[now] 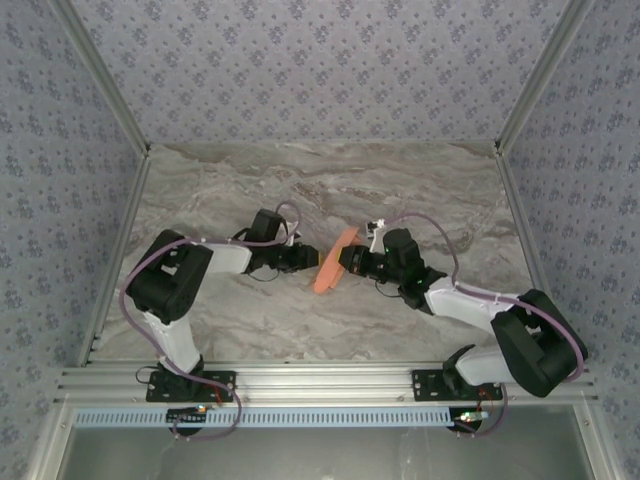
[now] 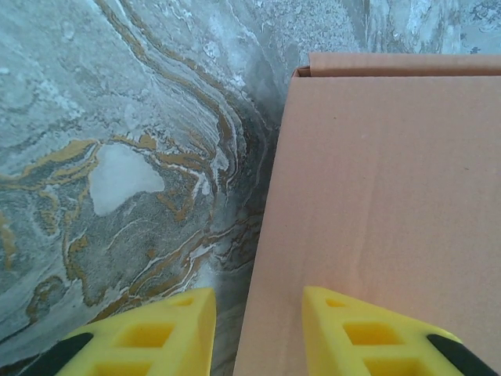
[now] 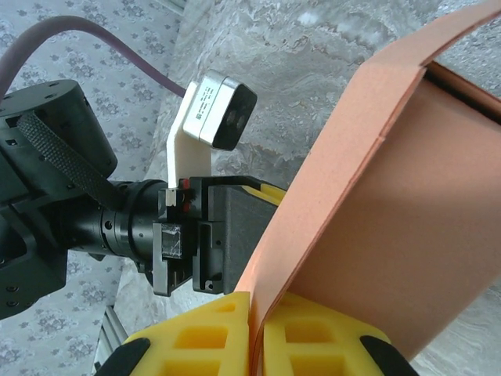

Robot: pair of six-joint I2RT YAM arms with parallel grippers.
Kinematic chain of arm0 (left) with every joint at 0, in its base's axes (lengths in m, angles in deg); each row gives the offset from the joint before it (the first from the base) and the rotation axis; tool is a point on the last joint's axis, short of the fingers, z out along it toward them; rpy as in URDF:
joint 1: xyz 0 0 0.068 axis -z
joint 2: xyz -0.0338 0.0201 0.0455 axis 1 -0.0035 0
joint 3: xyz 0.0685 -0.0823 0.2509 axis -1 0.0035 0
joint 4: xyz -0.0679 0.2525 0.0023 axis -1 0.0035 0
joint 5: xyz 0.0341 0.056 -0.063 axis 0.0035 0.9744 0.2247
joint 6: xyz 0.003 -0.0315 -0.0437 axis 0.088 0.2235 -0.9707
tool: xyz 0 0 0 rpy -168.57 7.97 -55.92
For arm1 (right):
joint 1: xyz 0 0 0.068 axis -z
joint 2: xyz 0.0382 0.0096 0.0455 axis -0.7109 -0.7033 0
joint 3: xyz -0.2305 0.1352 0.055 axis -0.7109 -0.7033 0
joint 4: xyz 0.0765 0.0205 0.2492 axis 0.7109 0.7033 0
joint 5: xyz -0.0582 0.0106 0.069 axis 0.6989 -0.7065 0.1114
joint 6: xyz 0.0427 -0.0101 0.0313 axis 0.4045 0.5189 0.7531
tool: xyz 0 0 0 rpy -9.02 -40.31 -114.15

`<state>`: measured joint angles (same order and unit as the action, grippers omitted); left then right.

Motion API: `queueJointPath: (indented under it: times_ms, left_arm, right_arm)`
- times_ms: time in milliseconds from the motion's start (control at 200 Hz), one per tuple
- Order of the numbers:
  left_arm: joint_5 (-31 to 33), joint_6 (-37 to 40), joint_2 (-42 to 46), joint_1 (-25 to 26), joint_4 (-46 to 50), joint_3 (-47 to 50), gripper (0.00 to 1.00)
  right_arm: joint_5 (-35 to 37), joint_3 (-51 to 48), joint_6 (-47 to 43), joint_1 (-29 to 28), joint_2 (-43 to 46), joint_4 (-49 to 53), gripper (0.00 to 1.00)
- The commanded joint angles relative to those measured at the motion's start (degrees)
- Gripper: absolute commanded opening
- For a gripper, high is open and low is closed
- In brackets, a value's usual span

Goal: Fold the paper box

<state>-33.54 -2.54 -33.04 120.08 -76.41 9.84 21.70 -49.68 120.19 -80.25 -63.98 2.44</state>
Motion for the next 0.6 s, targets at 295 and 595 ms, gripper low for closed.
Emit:
queueJointPath:
  times_ms: [295, 595]
  left_arm:
    - [8.1, 5.7, 3.7, 0.9, 10.5, -3.4, 0.42]
    - [24.0, 8.7, 17.1, 0.8, 15.0, 2.0, 0.59]
  right_arm:
    - [9.3, 3.9, -4.2, -2.2, -2.0, 10.9, 0.12]
    - [10.2, 6.4, -5.1, -2.9, -5.1, 11.8, 0.12]
